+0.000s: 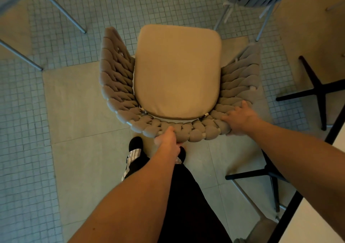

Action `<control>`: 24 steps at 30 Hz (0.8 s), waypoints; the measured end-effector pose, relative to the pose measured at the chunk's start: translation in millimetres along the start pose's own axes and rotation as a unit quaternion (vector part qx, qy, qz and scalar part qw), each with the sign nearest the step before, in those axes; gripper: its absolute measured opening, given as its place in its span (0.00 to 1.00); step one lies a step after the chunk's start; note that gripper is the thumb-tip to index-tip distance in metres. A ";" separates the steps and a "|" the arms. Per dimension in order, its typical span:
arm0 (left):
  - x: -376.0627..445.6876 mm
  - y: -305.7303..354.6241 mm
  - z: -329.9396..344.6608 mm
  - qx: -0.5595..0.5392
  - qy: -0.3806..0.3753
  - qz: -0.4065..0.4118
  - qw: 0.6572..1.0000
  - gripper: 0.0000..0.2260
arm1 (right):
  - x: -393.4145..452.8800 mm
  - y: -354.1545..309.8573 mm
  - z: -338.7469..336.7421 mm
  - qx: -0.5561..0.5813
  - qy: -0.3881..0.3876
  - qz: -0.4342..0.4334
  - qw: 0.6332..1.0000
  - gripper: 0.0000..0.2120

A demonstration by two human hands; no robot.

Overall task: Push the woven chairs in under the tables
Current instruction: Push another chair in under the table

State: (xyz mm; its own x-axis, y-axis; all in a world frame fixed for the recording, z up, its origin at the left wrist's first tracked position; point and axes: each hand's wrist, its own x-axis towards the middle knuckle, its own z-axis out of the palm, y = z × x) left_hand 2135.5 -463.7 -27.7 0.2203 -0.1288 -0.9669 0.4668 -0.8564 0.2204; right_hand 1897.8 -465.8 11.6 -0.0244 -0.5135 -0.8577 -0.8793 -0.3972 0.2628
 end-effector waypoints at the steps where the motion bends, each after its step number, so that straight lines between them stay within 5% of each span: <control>1: 3.6 9.1 -5.0 0.011 0.007 0.012 1.000 0.23 | -2.3 -9.1 -6.2 0.007 0.001 -0.002 1.000 0.33; 17: 38.7 186.1 -39.8 0.210 0.064 0.264 0.939 0.25 | 10.4 -172.4 -92.6 0.237 0.062 -0.020 0.969 0.31; 24: 38.2 222.7 -28.8 0.270 0.037 0.316 0.909 0.33 | 28.7 -179.3 -119.2 0.260 0.121 -0.051 0.957 0.29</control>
State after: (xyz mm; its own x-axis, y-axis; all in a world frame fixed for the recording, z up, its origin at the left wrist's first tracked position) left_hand 2272.6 -645.0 -11.9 0.3653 -0.6636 -0.6528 -0.2573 -0.7460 0.6143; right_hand 2111.5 -500.0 -7.4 0.1300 -0.6784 -0.7231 -0.9904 -0.0548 -0.1266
